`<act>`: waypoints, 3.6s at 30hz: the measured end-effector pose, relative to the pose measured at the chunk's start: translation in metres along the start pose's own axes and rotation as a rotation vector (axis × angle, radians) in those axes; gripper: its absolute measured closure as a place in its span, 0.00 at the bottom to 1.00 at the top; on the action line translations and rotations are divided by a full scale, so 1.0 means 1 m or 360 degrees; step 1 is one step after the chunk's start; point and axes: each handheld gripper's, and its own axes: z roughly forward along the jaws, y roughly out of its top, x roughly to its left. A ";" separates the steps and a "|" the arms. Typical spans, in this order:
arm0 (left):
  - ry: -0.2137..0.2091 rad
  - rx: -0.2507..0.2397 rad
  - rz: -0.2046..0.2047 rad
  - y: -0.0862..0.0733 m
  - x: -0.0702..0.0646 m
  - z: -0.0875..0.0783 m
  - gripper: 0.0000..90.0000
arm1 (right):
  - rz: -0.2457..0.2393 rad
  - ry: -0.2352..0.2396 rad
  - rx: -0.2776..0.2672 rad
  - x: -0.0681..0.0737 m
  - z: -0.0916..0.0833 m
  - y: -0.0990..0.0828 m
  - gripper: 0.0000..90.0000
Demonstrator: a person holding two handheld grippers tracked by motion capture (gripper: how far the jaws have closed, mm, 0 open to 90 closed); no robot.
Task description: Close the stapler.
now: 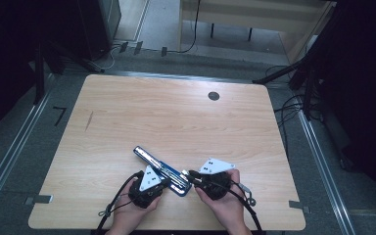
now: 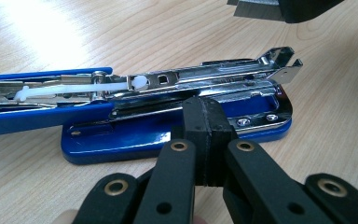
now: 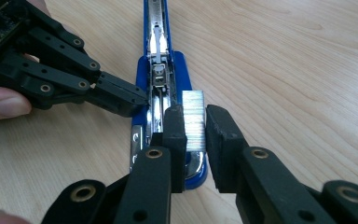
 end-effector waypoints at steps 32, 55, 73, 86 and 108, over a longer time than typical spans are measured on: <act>0.0000 0.0004 0.0001 0.000 0.000 0.000 1.00 | -0.0030 0.0063 0.0019 0.012 0.014 0.004 0.89; 0.0000 0.0005 0.0003 0.000 0.000 0.000 1.00 | -0.0015 0.0070 0.0062 0.015 0.027 0.003 0.89; 0.0001 0.0004 0.0002 0.000 0.000 0.000 1.00 | -0.0021 0.0083 0.0097 0.010 0.028 0.007 0.89; 0.0000 0.0004 0.0002 0.000 0.000 0.000 1.00 | -0.0014 0.0102 0.0118 0.010 0.029 0.008 0.88; 0.0000 0.0003 0.0000 0.000 0.000 0.000 1.00 | -0.0016 0.0100 0.0112 0.009 0.027 0.008 0.88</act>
